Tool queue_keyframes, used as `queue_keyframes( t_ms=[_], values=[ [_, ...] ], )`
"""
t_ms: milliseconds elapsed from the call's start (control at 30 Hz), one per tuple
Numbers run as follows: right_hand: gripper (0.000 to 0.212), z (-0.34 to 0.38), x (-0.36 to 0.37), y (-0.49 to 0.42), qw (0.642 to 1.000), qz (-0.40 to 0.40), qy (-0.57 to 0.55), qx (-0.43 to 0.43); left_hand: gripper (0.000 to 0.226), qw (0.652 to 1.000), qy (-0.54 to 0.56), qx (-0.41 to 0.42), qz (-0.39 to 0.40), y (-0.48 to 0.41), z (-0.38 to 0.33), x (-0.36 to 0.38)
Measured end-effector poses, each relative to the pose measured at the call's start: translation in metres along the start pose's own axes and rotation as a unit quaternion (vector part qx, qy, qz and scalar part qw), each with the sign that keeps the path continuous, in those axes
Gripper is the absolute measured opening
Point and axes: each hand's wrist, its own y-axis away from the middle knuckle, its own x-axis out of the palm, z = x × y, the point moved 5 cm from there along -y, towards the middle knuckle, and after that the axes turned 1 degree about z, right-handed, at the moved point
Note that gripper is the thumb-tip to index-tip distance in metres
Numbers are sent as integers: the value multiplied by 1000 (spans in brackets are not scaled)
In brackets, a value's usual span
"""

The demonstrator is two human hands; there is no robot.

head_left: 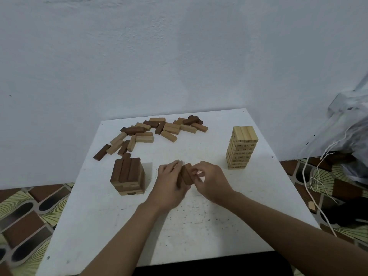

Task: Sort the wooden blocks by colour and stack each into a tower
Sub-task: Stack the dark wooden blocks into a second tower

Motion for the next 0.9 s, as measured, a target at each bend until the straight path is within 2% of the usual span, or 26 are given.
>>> queue_keyframes(
  t_ms=[133, 267, 367, 467, 533, 600, 667, 800, 900],
  values=[
    [17, -1, -9, -3, 1000, 15, -8, 3, 55, 1000, 15, -14, -12, -14, -4, -4],
    [33, 6, -16, -1, 999, 31, -17, -14, 34, 995, 14, -49, -87, -9, -4, 3],
    [37, 5, -15, 6, 998, 11, 70, -2, 44, 989, -1, -77, -125, -1, -6, 13],
    [37, -2, -12, 9, 992, 29, 75, 94, 75, 986, 14, -99, -133, 7, -6, 18],
    [35, -2, -9, 12, 992, 46, 66, 93, 93, 986, 24, -100, -134, 13, -4, 17],
    [29, 2, -8, 12, 995, 44, 58, 66, 98, 987, 40, -101, -117, 17, -1, 15],
    [28, 2, -4, 10, 996, 59, 57, 39, 95, 988, 73, -105, -85, 19, 4, 16],
    [33, 1, 2, 7, 994, 93, 57, 18, 63, 992, 60, -70, -83, 22, 9, 16],
    [36, 2, 1, 4, 993, 104, 60, 10, 63, 990, 65, -65, -108, 26, 7, 16]
  ],
)
